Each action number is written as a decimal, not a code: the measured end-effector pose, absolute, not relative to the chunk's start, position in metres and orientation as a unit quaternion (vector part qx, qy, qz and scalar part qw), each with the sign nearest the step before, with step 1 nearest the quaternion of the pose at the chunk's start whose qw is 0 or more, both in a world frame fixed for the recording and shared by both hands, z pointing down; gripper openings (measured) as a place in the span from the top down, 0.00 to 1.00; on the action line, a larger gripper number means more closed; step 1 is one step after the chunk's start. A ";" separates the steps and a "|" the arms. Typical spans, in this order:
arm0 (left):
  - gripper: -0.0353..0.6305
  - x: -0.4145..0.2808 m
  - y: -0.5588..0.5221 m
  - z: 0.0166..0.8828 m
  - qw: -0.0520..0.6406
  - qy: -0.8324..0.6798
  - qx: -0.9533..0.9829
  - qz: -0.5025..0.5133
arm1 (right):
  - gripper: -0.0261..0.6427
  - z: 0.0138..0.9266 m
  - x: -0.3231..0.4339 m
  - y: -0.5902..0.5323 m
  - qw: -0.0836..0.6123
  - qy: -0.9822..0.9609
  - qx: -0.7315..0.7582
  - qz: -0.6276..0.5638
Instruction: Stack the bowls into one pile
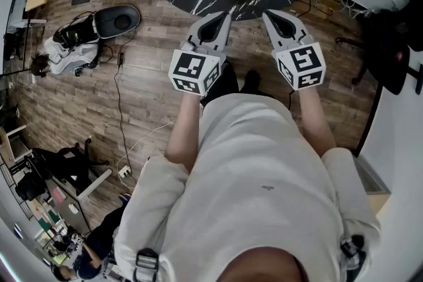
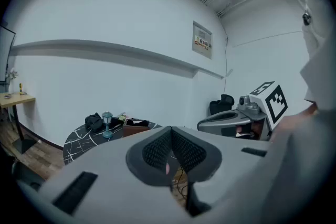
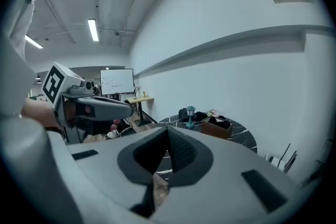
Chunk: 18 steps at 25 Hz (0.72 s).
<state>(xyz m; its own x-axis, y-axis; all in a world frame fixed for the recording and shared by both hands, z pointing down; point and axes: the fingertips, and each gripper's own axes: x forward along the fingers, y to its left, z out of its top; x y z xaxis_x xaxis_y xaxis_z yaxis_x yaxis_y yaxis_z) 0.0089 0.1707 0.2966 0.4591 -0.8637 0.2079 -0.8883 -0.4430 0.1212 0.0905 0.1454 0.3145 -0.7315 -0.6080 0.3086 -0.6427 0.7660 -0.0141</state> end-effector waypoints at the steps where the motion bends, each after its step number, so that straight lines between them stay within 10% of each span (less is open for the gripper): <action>1: 0.94 0.011 0.173 0.297 0.106 -0.515 0.848 0.062 | 0.96 0.314 0.091 0.148 0.145 -0.929 0.337 0.059; 18: 0.94 0.010 0.187 0.312 0.114 -0.523 0.841 0.080 | 0.95 0.325 0.092 0.162 0.156 -0.925 0.341 0.066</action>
<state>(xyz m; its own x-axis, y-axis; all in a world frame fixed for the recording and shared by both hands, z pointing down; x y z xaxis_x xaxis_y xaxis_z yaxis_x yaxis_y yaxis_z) 0.0105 0.1872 0.3120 0.4405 -0.8608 0.2550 -0.8976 -0.4273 0.1083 0.0916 0.1623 0.3247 -0.7185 -0.6103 0.3335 -0.6515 0.7585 -0.0154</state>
